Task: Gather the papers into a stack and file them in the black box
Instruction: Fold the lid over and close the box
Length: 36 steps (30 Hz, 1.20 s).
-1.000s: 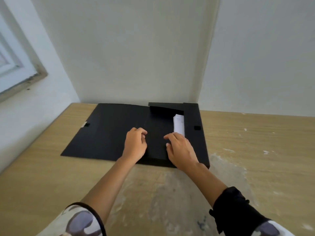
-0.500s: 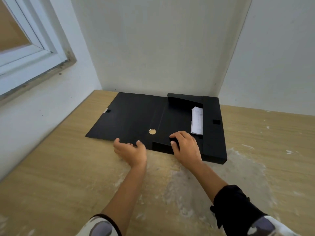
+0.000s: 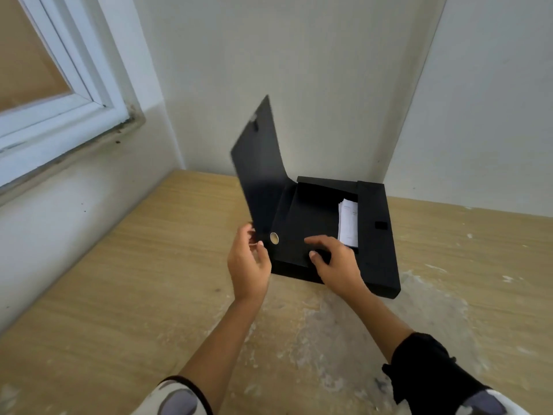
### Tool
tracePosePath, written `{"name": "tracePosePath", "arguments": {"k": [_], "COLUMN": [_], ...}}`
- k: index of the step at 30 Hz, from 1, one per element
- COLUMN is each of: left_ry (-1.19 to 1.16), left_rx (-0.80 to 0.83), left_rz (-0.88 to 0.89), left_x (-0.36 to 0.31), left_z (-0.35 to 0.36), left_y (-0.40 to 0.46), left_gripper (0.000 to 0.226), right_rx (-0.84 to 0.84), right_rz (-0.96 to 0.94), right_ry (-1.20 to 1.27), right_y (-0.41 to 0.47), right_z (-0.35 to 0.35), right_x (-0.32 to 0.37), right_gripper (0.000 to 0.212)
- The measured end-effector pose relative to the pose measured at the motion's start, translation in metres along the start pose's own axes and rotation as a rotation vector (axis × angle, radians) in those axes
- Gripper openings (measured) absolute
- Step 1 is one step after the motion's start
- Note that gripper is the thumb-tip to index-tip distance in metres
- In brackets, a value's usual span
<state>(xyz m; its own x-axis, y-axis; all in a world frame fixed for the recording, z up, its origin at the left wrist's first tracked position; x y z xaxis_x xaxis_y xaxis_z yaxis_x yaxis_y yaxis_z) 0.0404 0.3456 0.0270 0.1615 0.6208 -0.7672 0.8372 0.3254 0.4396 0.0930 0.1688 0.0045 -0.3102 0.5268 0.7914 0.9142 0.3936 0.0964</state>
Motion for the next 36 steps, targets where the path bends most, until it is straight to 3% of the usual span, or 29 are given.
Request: {"name": "tracePosePath", "arguments": {"k": [7, 12, 16, 22, 29, 36], "left_ry": [-0.015, 0.057, 0.083, 0.148, 0.26, 0.292], "left_rx": [0.107, 0.189, 0.289, 0.414, 0.575, 0.606], "left_rz": [0.097, 0.148, 0.192, 0.144, 0.146, 0.13], "left_x": [-0.017, -0.028, -0.033, -0.03, -0.022, -0.015], "left_z": [0.018, 0.032, 0.044, 0.068, 0.102, 0.108], "left_y": [-0.003, -0.006, -0.01, 0.003, 0.013, 0.008], "left_gripper": [0.033, 0.036, 0.035, 0.027, 0.023, 0.028], "right_rx": [-0.283, -0.186, -0.214, -0.245, -0.129, 0.005], "right_rz": [0.037, 0.13, 0.256, 0.39, 0.542, 0.497], "right_ry": [0.747, 0.787, 0.593, 0.048, -0.518, -0.541], "right_y": [0.01, 0.008, 0.001, -0.007, -0.004, 0.007], "right_z": [-0.091, -0.129, -0.14, -0.137, -0.108, -0.065], "right_x": [0.024, 0.028, 0.008, -0.033, -0.063, -0.076], "right_gripper": [0.025, 0.026, 0.024, 0.032, 0.033, 0.055]}}
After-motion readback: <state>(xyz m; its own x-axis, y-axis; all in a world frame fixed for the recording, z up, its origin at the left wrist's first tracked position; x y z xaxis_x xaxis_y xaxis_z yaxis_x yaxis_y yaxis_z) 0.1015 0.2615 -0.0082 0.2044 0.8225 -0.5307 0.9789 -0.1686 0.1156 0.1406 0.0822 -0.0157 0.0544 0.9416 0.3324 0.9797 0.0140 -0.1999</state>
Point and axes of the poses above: each hand's wrist, its own y-axis towards the middle knuckle, its own z-axis out of the palm, x = y × z, the point moved 6 cm from there along y, towards the middle knuckle, and after that the axes turned 13 degrees about x, right-handed, at the moved point
